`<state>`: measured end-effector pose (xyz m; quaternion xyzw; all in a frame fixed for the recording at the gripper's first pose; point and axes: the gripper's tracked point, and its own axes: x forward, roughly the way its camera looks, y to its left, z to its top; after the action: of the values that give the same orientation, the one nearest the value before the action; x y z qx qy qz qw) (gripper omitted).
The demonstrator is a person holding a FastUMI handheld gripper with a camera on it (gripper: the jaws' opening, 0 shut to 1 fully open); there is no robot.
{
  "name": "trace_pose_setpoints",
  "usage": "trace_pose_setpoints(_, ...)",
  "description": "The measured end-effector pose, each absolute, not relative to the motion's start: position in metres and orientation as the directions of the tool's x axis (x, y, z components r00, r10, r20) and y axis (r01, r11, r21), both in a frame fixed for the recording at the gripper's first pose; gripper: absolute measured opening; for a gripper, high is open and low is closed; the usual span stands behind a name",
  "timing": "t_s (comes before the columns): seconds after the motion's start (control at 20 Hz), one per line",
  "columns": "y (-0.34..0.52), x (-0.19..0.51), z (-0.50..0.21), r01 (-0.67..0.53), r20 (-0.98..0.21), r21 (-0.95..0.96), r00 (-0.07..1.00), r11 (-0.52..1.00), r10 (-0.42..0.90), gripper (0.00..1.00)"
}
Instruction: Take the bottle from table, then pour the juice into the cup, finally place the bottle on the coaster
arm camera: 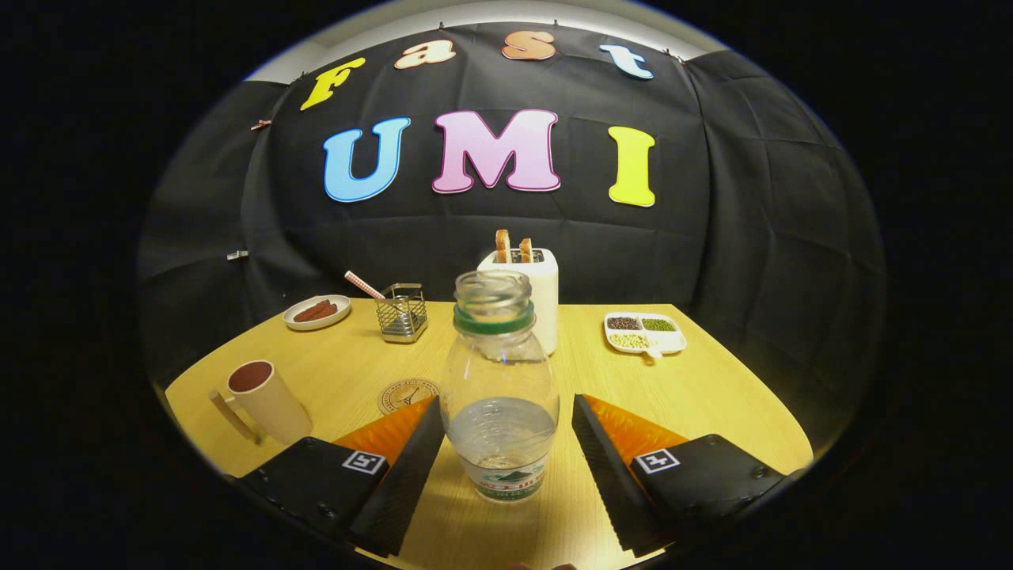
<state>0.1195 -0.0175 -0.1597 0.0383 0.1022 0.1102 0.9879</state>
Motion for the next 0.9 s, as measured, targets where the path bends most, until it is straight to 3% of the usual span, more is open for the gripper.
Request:
trace_pose_setpoints(0.35, -0.016, 0.122, -0.164, -0.230, -0.185, 0.056, 0.954, 0.971, 0.237, 0.95)
trace_pose_setpoints(0.45, -0.013, 0.128, -0.165, -0.235, -0.185, 0.047, 0.953, 0.971, 0.239, 0.80)
trace_pose_setpoints(0.9, -0.003, 0.134, -0.165, -0.294, -0.187, -0.041, 0.941, 0.955, 0.282, 0.76)
